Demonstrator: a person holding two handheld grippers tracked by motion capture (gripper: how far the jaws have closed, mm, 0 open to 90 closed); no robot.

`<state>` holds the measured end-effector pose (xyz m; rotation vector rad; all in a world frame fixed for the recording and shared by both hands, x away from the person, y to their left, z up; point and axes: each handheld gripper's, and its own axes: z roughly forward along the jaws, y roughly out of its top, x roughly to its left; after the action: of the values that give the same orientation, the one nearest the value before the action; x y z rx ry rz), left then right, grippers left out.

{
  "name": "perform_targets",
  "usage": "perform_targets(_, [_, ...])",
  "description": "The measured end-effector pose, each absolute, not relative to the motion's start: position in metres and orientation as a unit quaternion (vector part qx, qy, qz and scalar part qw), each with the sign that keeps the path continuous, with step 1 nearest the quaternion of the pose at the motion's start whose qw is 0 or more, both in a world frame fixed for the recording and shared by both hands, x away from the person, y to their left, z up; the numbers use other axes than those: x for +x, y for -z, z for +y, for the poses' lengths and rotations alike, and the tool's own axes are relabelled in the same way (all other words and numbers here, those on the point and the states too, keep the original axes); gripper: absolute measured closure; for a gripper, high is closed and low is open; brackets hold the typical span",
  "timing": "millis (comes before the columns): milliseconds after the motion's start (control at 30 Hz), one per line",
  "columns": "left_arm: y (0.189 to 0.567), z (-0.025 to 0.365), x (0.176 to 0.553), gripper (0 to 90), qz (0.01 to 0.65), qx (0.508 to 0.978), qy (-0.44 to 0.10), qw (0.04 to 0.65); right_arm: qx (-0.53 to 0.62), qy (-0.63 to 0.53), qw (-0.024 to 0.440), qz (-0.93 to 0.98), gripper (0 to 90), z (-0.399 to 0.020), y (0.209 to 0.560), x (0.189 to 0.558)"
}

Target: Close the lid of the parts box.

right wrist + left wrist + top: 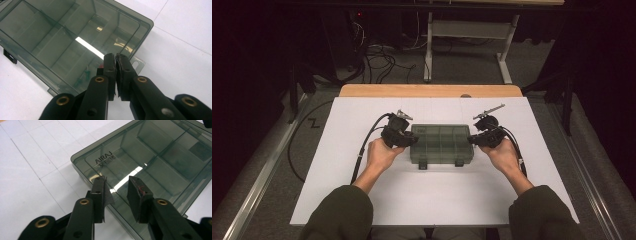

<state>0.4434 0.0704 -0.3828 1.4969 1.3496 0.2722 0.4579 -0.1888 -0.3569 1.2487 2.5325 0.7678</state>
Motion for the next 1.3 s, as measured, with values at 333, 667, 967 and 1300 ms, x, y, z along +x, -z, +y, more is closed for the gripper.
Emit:
perform_targets(333, [0.376, 0.075, 0.442, 54.5, 0.564, 0.614, -0.125, 0.538, 0.427, -0.273, 0.108, 0.855, 83.0, -0.192, 0.354, 0.456])
perform_targets(667, [0.367, 0.084, 0.438, 44.8, 0.564, 0.599, -0.139, 0.552, 0.428, -0.296, 0.114, 0.846, 72.4, -0.198, 0.35, 0.452])
perform_targets(967, [0.36, 0.092, 0.433, 39.7, 0.564, 0.584, -0.156, 0.563, 0.431, -0.313, 0.122, 0.837, 64.2, -0.204, 0.346, 0.448])
perform_targets(1300, [0.357, 0.106, 0.425, 39.8, 0.566, 0.57, -0.16, 0.573, 0.435, -0.325, 0.13, 0.829, 58.9, -0.211, 0.344, 0.442])
